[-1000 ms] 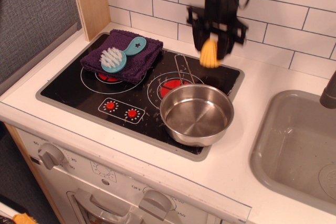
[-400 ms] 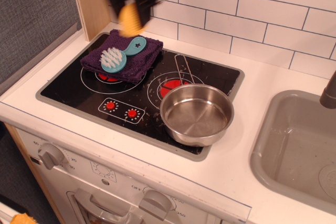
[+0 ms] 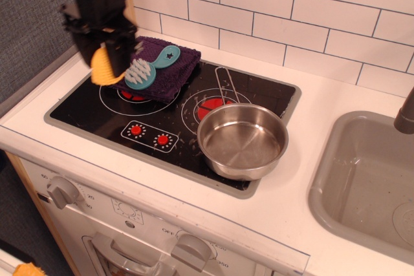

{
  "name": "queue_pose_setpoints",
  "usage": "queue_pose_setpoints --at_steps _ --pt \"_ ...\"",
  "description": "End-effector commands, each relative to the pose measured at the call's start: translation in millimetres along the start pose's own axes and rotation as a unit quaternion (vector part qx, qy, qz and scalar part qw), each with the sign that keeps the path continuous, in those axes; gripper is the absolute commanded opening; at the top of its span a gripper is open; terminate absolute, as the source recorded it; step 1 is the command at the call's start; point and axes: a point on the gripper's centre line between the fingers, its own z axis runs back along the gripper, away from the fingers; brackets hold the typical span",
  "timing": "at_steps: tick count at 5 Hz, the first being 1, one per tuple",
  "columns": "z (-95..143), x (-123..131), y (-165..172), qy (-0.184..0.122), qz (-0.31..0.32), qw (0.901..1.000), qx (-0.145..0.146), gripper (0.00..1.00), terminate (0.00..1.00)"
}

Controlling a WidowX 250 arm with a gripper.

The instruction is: Move the corn to the bottom left corner of burner

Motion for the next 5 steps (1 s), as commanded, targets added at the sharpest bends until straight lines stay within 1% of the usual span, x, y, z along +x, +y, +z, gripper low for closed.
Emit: queue_pose_setpoints --at_steps 1,2,3,5 --pt "-4.1 -16.3 12.0 -0.004 -0.001 0.9983 0.057 0.0 0.0" --pt "-15.0 -22.2 19.0 -0.004 0.016 0.9977 0.066 0.0 0.0" --pt "-25.7 -29.8 26.5 -0.01 0.032 0.9979 0.055 1.0 0.0" --pt "-23.7 -29.8 26.5 -0.008 0.027 0.9987 0.042 1.0 0.0"
